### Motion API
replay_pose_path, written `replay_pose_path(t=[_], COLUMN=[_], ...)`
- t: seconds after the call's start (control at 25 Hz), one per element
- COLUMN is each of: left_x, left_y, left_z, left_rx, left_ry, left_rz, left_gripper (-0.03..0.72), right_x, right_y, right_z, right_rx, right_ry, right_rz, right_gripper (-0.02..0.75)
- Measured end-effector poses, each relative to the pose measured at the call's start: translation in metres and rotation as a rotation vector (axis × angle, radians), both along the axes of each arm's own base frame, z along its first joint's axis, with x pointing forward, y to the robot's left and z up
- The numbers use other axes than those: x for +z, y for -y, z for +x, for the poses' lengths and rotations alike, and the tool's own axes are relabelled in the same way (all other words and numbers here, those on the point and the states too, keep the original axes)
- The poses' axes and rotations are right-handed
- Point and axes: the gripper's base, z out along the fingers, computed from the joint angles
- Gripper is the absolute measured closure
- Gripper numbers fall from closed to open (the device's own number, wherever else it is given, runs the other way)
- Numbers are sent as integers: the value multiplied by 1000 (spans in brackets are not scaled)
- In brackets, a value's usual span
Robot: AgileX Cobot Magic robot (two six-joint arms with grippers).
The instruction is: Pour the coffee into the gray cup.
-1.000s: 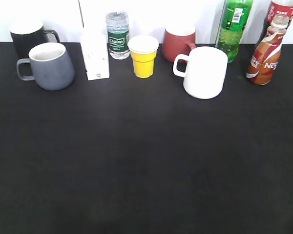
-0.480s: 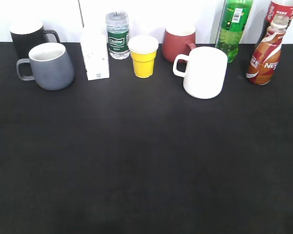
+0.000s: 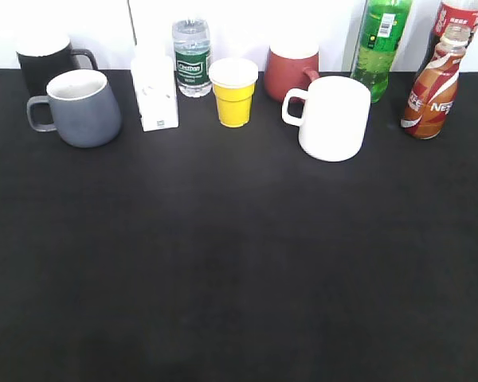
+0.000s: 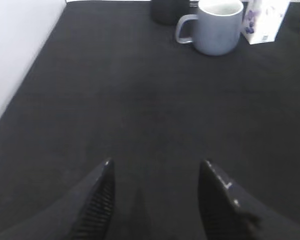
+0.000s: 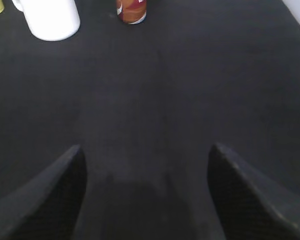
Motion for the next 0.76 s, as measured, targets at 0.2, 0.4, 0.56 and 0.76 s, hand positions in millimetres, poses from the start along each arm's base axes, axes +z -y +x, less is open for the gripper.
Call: replay_pose_path(t=[0.2, 0.4, 0.56, 0.76], left_x=[0, 0, 0, 0], left_y=[0, 0, 0, 0], left_z=[0, 0, 0, 0], left_rx=[0, 0, 0, 0], left_ry=[0, 0, 0, 0], left_rz=[-1, -1, -1, -1], left_gripper=[365, 449, 453, 453], right_x=[0, 0, 0, 0], right_y=[0, 0, 0, 0], right_z=[0, 0, 0, 0], right_rx=[0, 0, 0, 0], right_ry=[1, 1, 1, 0], right_rz=[0, 0, 0, 0], right_gripper=[148, 148, 148, 148])
